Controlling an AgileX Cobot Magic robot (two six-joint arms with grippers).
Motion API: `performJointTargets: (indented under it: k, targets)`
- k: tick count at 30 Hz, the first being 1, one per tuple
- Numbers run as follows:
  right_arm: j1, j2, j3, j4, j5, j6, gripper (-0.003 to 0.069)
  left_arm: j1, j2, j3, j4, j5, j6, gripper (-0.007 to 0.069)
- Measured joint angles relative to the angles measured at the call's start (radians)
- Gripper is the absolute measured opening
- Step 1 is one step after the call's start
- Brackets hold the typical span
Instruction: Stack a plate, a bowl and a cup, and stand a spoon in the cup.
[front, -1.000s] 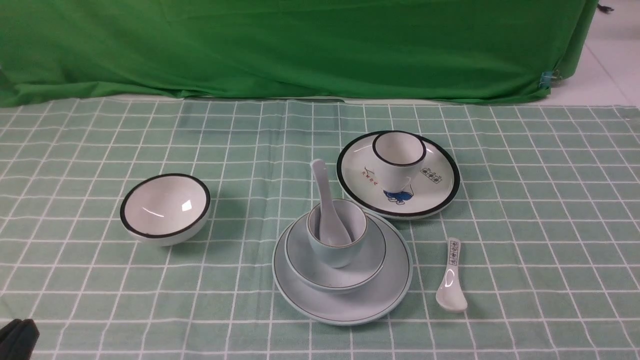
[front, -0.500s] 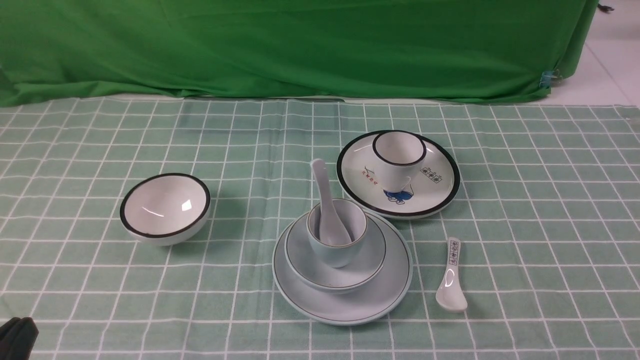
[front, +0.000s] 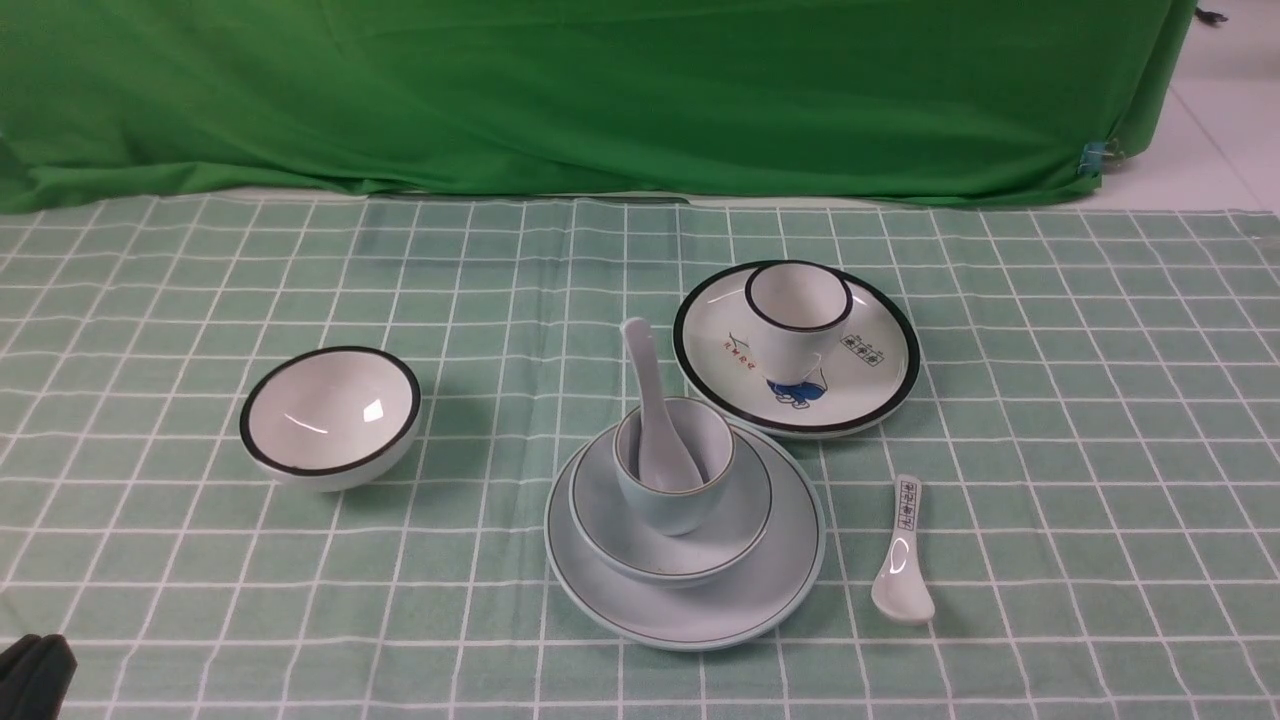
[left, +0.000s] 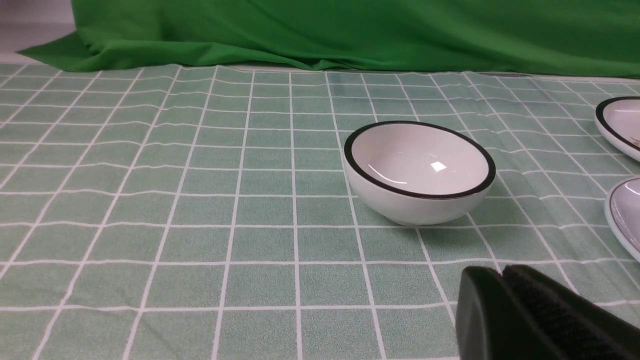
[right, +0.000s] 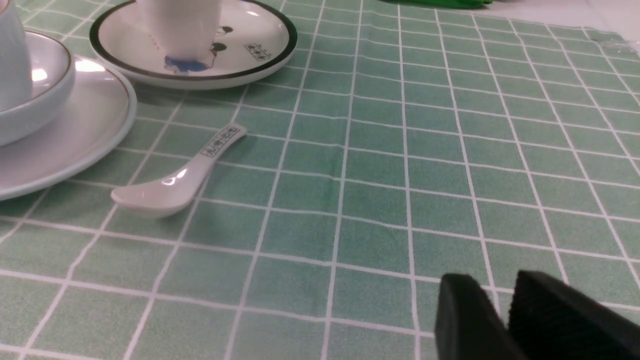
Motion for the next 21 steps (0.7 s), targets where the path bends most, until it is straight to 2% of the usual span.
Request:
performJointTargets:
  k: [21]
  targets:
    - [0.0, 0.0, 0.0, 0.0, 0.0, 0.0, 0.0223, 0.001, 0.0, 0.0, 0.0, 0.0, 0.0, 0.0017]
